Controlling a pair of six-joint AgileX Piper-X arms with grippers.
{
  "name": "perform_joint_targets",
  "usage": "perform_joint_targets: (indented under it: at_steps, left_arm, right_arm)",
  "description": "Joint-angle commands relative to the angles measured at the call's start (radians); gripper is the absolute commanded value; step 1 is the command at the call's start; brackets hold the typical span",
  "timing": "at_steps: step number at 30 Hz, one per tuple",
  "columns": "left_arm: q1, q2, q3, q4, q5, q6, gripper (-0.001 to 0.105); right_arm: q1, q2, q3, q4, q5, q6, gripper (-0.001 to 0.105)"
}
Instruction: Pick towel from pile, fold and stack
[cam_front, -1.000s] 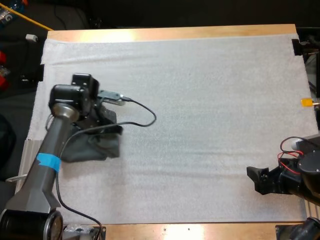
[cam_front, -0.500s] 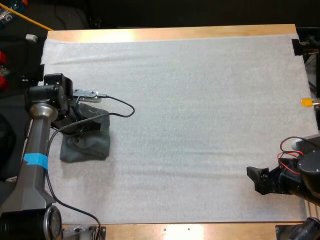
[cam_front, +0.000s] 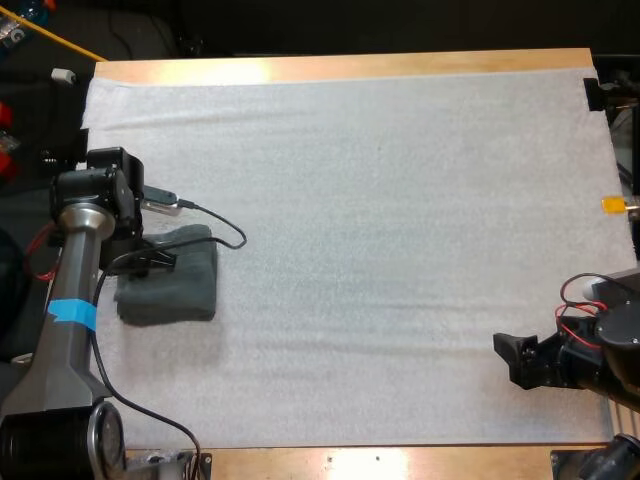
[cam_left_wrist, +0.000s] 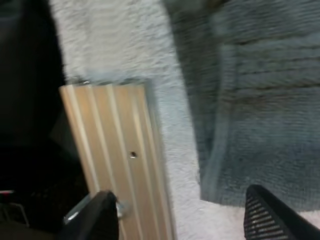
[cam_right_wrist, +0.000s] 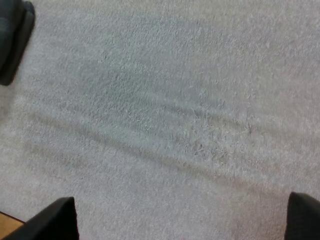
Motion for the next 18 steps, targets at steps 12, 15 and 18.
perform_joint_targets:
  at_steps: [12, 15, 18]
  left_arm:
    - [0.001, -0.053, 0.045, -0.010, 0.343, -0.045, 0.052]
    - [0.001, -0.051, 0.116, -0.056, 0.385, -0.045, 0.052]
    - [0.001, -0.046, 0.190, -0.132, 0.442, -0.045, 0.052]
  right_arm:
    - [0.003, -0.002, -0.010, 0.008, -0.001, -0.012, 0.079]
    - [0.003, -0.002, -0.010, 0.008, -0.001, -0.012, 0.079]
    - [0.003, -0.002, -0.010, 0.008, -0.001, -0.012, 0.079]
